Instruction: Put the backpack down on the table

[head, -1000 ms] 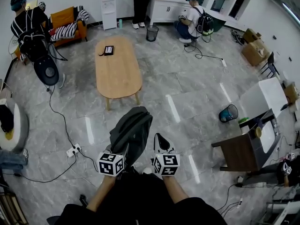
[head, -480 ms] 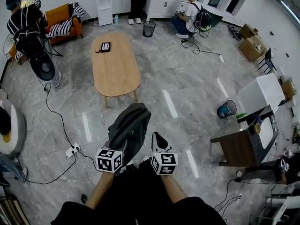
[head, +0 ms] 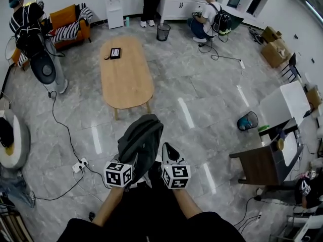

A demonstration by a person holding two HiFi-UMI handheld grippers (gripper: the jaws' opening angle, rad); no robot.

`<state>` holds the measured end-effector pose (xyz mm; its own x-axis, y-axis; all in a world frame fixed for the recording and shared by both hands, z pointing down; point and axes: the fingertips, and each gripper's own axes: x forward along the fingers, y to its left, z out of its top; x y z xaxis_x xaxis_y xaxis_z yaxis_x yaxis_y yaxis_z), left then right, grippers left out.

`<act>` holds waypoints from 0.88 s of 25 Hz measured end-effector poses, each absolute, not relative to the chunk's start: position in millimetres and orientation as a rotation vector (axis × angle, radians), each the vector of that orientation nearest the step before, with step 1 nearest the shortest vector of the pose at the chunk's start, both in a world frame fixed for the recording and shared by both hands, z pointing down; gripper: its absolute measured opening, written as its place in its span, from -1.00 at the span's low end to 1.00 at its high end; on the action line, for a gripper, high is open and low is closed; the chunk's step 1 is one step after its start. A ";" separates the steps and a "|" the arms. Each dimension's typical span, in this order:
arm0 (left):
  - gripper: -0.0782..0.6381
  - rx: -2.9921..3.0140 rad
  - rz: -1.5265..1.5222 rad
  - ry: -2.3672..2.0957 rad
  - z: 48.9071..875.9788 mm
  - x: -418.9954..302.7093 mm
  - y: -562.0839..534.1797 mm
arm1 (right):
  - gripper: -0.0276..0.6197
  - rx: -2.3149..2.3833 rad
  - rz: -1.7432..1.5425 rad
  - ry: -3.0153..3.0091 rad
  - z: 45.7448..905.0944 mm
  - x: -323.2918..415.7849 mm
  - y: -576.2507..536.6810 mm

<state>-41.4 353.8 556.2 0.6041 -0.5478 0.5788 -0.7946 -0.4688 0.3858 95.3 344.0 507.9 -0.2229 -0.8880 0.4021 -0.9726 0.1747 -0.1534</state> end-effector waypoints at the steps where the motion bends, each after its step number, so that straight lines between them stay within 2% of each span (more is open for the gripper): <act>1: -0.57 2.192 0.501 -1.058 556.0 -40.0 347.1 | -0.88 1.796 0.556 -2.233 508.0 95.8 335.6; 22: -0.57 2.189 0.471 -1.161 539.8 6.9 231.8 | -0.88 1.749 0.546 -2.327 496.3 149.7 207.2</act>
<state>6.9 231.8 539.8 0.5525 -0.6163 0.5612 -0.8331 -0.4302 0.3478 149.7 207.2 496.3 -0.2920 -0.8874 0.3568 -0.9535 0.2409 -0.1813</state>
